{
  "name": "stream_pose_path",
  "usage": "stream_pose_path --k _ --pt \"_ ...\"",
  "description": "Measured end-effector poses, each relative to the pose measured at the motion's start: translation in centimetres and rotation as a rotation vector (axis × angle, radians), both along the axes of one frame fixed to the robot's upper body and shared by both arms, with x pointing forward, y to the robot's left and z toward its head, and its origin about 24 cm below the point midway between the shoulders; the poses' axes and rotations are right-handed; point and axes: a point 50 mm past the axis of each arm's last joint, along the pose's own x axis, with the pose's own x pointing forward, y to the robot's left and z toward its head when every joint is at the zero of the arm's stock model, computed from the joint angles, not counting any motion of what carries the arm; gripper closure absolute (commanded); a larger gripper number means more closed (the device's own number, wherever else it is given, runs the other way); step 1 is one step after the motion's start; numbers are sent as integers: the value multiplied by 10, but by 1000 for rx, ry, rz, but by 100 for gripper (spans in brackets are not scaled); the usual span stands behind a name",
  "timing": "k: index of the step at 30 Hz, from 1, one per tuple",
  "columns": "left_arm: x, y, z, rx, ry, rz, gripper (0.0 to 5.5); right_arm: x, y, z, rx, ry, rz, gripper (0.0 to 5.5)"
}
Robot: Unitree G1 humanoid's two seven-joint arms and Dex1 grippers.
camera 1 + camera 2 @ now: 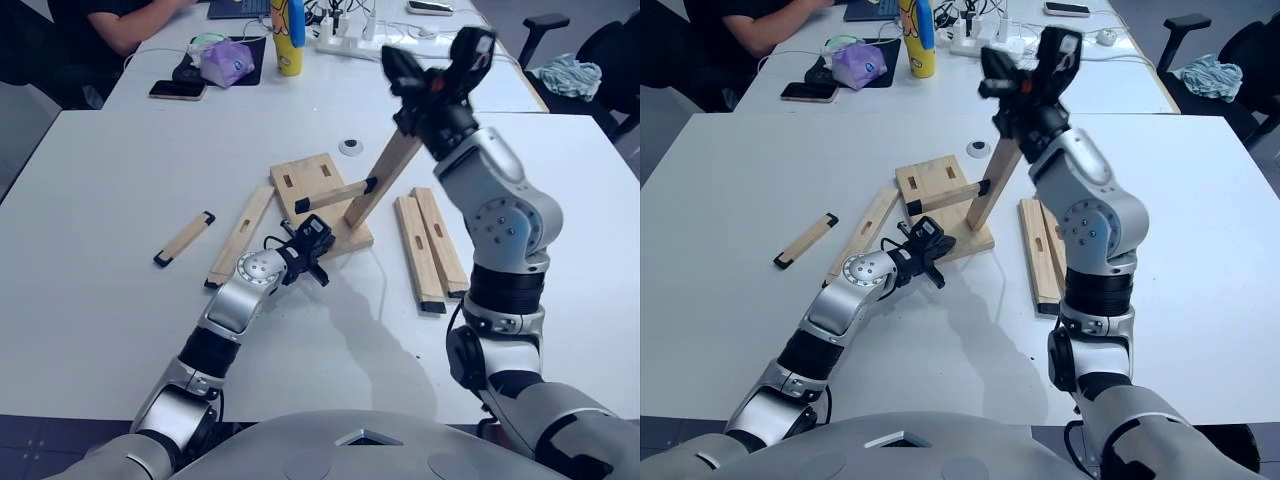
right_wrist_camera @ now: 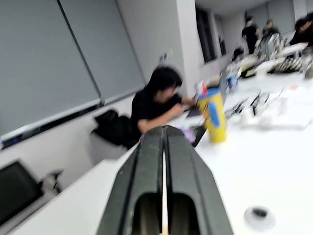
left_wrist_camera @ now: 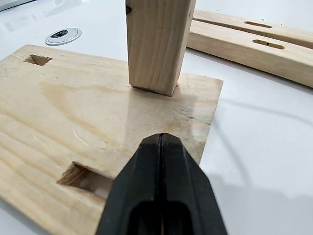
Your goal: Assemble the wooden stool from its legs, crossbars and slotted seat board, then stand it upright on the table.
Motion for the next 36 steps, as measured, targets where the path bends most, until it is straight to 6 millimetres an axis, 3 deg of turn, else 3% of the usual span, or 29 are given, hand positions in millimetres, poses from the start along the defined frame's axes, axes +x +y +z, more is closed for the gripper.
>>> stream_pose_path --k 2,4,7,9,13,14,18,22,27,36 --pt "-2 1 0 -6 -15 7 550 2 -19 5 -41 -18 -84 546" --pt "-4 4 -1 -12 -47 19 550 1 -42 -8 -151 18 -178 546" --pt "-8 11 -3 -22 -77 59 550 -9 -61 -58 -275 195 -213 528" --pt "-12 14 -1 -14 -116 53 550 -19 -61 -82 -332 277 -182 505" --pt "-46 29 2 28 -189 -45 550 -69 -64 -149 -444 560 -131 445" --pt "-49 30 4 30 -203 -50 550 -75 -64 -153 -454 588 -130 433" --pt "-58 27 23 -10 -295 -81 550 -85 -66 -149 -494 609 -134 380" --pt "-61 34 26 -4 -311 -56 550 -103 -67 -153 -529 691 -118 326" --pt "-63 37 27 -5 -313 -37 550 -109 -64 -155 -541 740 -85 264" --pt "-64 37 30 -20 -329 -14 550 -116 -54 -160 -528 814 -22 259"
